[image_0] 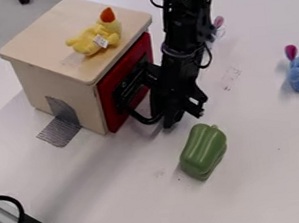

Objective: Open the drawer

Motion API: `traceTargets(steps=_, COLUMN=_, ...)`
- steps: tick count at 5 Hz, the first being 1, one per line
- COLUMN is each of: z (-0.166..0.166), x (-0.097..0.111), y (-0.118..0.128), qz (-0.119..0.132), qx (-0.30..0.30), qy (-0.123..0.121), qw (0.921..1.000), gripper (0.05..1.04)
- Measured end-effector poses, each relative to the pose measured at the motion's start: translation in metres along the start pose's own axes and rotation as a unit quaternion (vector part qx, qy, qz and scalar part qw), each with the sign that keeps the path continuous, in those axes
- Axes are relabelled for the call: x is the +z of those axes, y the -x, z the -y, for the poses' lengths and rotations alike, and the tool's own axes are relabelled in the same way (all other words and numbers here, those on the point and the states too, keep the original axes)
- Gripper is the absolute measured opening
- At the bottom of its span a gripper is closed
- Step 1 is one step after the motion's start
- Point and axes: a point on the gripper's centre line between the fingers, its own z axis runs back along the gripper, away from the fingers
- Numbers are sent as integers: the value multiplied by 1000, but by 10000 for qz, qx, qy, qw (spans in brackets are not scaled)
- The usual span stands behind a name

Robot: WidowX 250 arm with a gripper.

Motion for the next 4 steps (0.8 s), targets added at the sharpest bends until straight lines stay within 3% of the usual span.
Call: traceTargets(steps=4, z=39, x=5, y=-15, qz=-19, qx=-340, qy=-67, qw=9994, gripper=246)
